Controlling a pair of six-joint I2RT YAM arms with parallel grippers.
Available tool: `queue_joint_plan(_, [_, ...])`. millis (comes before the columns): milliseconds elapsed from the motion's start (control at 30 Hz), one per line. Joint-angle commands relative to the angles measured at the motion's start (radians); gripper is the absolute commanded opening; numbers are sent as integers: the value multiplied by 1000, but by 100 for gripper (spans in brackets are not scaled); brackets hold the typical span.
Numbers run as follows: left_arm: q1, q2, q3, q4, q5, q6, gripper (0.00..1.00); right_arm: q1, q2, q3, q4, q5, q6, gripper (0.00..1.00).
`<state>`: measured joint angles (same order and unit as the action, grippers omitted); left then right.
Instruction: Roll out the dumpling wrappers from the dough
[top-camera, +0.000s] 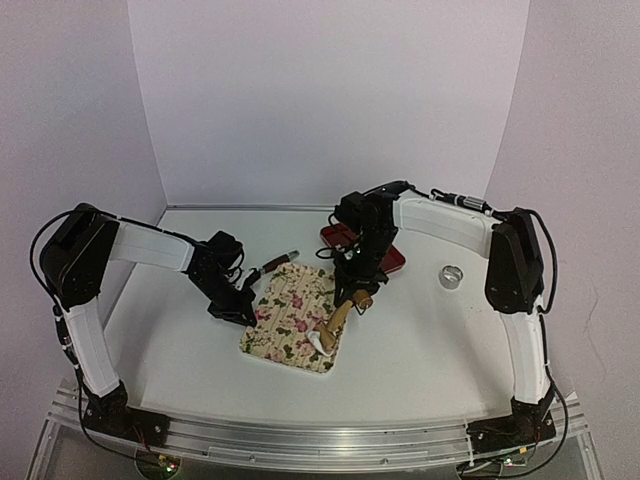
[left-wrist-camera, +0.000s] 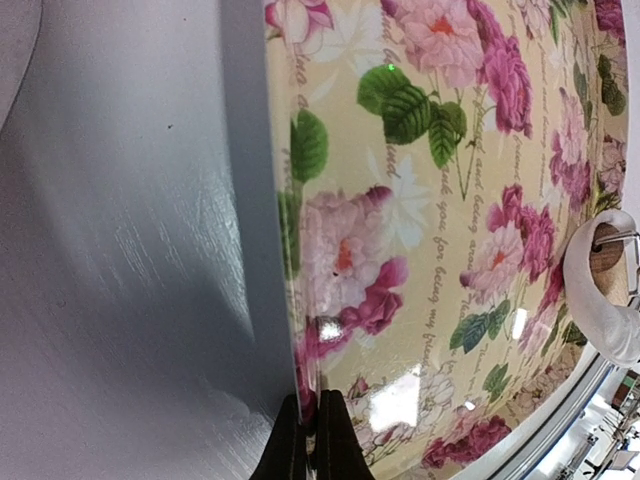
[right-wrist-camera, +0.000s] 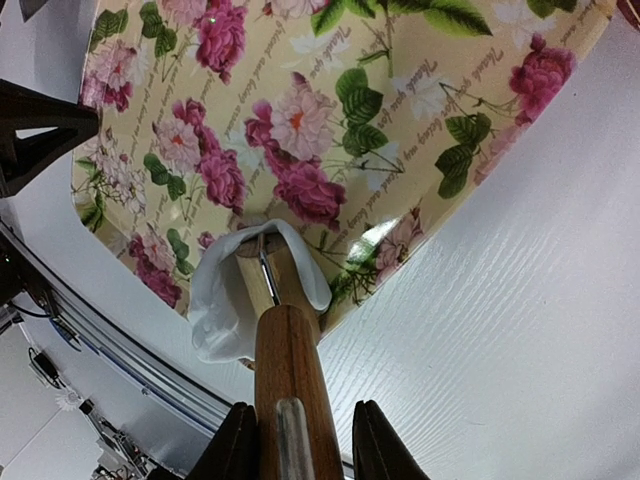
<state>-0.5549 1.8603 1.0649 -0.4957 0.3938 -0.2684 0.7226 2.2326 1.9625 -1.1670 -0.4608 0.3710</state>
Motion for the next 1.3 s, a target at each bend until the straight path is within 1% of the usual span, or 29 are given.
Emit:
queue_joint_plan(0, [24, 31, -74, -114, -194, 0, 0, -95, 172, -132, -30, 677, -39, 0])
queue_joint_plan(167, [26, 31, -79, -113, -197, -7, 0, -129, 162, -159, -33, 673, -32, 0])
queue_joint_plan(500, [29, 30, -72, -119, -201, -5, 0, -167, 137, -154, -63, 646, 16, 0])
queue_joint_plan(567, [29, 26, -70, -109, -183, 3, 0, -168, 123, -133, -62, 599, 25, 0])
queue_joint_plan(633, [27, 22, -65, -95, -151, 7, 0, -168, 107, -106, -59, 515, 28, 0])
queue_joint_plan(733, [24, 23, -49, -78, -98, 7, 0, -164, 74, -44, -41, 350, 35, 0])
queue_joint_plan(833, [21, 31, -28, -73, -80, 8, 0, -156, 46, 25, -23, 190, 51, 0])
queue_joint_plan(900, [20, 38, -13, -75, -68, 10, 0, -144, 28, 69, -22, 121, 66, 0])
queue_joint_plan(1000, [19, 40, -1, -71, -59, 12, 0, -119, -17, 106, -17, 57, 99, 0])
queue_joint_plan(1100, [19, 43, 5, -64, -53, 14, 0, -101, -82, 91, 14, 14, 147, 0])
queue_joint_plan(1267, [19, 51, 11, -53, -39, 20, 0, -61, -176, 47, 48, 23, 214, 0])
